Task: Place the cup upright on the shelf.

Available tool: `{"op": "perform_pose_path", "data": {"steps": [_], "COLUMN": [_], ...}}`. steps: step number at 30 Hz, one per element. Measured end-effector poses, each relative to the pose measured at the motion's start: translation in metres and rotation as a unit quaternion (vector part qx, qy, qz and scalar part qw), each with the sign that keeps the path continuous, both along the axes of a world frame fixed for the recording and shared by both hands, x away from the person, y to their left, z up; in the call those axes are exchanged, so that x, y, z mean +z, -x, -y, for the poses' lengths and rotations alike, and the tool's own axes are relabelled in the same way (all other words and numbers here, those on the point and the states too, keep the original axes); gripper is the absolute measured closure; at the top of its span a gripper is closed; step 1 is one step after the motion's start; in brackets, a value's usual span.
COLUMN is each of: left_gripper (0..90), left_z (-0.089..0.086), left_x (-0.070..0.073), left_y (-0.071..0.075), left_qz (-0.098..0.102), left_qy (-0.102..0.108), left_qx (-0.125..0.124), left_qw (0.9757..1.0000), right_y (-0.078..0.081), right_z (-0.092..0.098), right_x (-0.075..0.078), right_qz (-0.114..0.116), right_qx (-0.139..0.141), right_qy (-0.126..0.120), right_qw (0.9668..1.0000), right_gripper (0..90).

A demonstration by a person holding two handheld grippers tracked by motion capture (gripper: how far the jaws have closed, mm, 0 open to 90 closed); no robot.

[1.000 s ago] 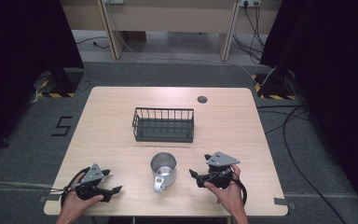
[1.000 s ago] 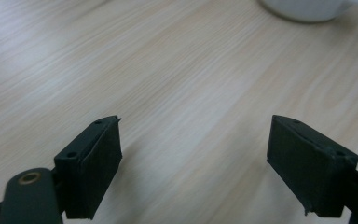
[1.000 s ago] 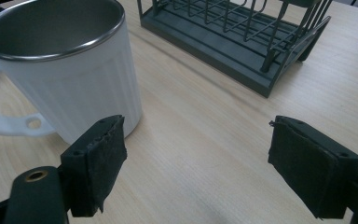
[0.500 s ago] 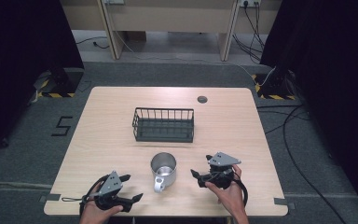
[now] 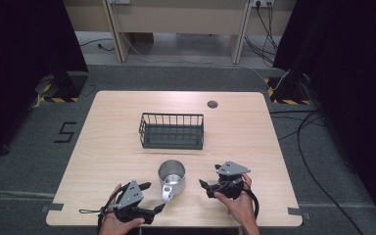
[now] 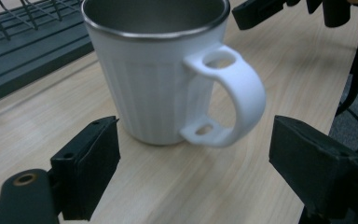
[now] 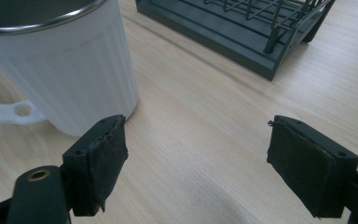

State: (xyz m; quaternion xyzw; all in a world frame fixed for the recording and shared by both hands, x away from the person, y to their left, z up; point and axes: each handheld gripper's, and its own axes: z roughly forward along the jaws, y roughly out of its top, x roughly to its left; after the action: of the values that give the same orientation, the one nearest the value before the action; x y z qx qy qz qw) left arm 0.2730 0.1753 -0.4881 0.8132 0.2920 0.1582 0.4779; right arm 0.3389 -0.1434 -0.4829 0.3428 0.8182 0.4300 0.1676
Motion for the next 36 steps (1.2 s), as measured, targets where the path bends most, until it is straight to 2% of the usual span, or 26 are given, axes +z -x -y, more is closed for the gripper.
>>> {"op": "perform_pose_path", "data": {"steps": [5, 15, 23, 36], "left_gripper": [17.3, 15.3, 16.3, 17.2], "left_z": [0.005, -0.018, -0.039, -0.050], "left_x": [0.000, -0.001, -0.006, -0.010], "left_y": [-0.005, -0.020, -0.041, -0.062], "left_qz": [0.005, 0.000, -0.003, -0.011], "left_qy": [-0.007, -0.014, -0.015, -0.013], "left_qx": [0.009, 0.036, 0.067, 0.086], "left_qw": [0.9999, 0.9992, 0.9976, 0.9961], "right_y": [0.000, 0.001, 0.002, 0.003], "right_z": [-0.002, -0.001, -0.004, -0.007], "right_x": [-0.001, 0.001, 0.002, 0.002], "right_qz": [0.000, 0.001, 0.005, 0.010], "right_qx": [0.003, 0.005, 0.013, 0.024], "right_qy": [-0.002, -0.007, -0.013, -0.028], "right_qw": [1.0000, 1.0000, 0.9998, 0.9992], "right_gripper": [19.6, 19.6, 19.3, 18.9]}}
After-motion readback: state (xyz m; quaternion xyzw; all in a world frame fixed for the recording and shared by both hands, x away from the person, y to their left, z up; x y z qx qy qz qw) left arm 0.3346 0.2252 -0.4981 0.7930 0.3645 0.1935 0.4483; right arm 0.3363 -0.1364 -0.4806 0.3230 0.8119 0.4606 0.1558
